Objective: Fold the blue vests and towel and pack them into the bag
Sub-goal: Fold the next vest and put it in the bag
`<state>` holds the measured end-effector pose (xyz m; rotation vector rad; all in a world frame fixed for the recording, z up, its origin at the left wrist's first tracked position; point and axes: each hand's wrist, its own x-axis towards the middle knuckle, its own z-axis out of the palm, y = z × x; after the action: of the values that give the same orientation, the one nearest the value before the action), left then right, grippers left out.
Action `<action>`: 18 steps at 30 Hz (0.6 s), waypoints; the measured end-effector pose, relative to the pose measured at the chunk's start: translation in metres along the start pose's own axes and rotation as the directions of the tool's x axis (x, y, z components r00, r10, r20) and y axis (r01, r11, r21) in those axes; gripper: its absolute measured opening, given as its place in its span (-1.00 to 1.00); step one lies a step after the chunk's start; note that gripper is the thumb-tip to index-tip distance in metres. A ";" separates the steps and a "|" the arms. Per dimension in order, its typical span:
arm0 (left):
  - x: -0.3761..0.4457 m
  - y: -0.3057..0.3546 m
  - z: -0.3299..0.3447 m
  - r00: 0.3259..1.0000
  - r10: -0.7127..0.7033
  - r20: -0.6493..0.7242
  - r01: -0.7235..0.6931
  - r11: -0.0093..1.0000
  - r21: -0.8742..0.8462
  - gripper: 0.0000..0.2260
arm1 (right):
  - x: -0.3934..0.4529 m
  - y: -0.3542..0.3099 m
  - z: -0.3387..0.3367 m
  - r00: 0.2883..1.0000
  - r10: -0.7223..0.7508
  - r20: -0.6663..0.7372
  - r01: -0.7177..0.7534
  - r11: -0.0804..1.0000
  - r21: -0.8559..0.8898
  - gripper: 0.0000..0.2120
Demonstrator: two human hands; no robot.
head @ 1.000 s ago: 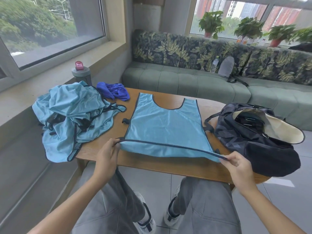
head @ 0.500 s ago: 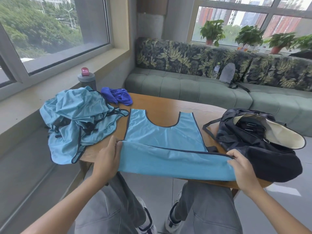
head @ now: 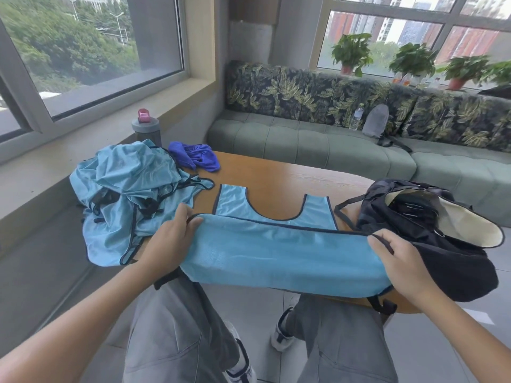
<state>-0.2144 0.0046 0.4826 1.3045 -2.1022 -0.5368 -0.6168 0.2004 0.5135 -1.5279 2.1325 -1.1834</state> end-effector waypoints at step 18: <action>0.116 -0.018 0.044 0.995 -0.001 0.098 -0.012 0.992 0.128 -0.72 | 0.103 0.025 0.043 0.981 0.012 -0.196 -0.040 0.989 -0.142 -0.96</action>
<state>-0.2714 -0.1069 0.4716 1.3683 -2.2523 -0.4785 -0.6491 0.0931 0.4923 -1.4914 2.4063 -1.2391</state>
